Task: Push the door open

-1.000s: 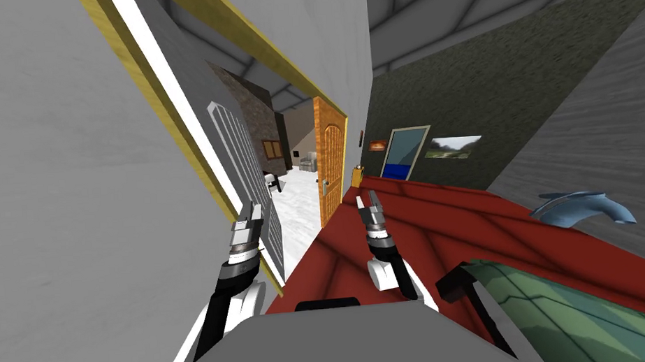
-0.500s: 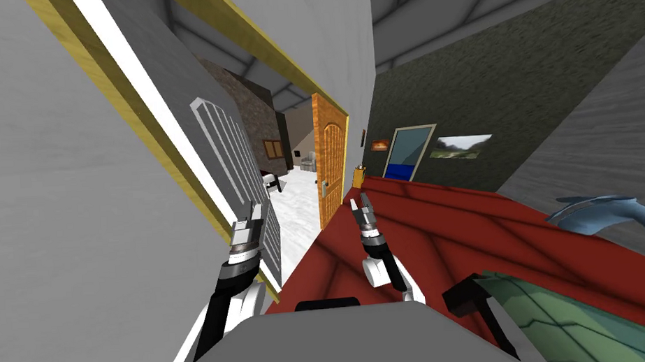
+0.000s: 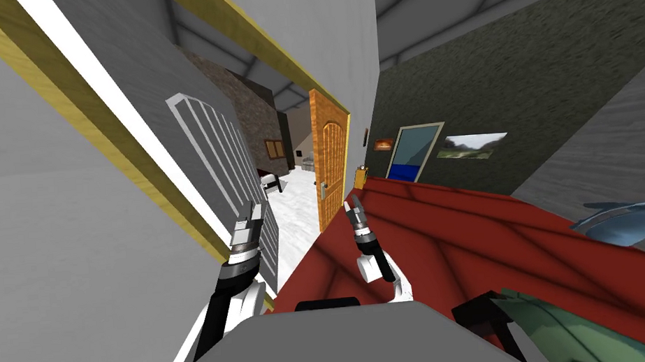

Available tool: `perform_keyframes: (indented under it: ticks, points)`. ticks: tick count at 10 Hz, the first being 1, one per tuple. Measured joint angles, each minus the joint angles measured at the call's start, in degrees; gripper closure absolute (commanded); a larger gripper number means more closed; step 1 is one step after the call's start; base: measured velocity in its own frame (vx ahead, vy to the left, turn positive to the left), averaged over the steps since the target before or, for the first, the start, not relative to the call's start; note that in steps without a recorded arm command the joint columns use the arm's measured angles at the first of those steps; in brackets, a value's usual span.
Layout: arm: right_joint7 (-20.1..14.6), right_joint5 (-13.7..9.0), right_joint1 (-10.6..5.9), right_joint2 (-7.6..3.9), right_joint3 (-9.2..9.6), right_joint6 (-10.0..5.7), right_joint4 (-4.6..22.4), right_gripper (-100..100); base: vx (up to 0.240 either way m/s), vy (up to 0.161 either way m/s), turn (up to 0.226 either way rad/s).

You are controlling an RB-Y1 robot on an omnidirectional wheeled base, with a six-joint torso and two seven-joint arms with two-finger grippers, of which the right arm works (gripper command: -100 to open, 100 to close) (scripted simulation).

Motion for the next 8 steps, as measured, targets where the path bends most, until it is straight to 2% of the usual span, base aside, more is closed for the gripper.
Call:
perform_keyframes:
  ticks: [2,4,7,8]
  points:
    - [0.00,-0.35,-1.56,-0.12,0.90,-0.18,2.95,-100,0.098,-0.091,0.054]
    - [-0.20,-1.02,-3.39,-0.70,2.07,0.32,5.96,-100,0.126,-0.118,0.063]
    - [0.11,-1.42,-5.49,-0.51,3.77,0.88,9.48,-100,0.089,-0.079,0.045]
    - [0.05,-1.67,-6.55,-0.57,4.11,0.59,11.50,-100,0.079,-0.079,0.041]
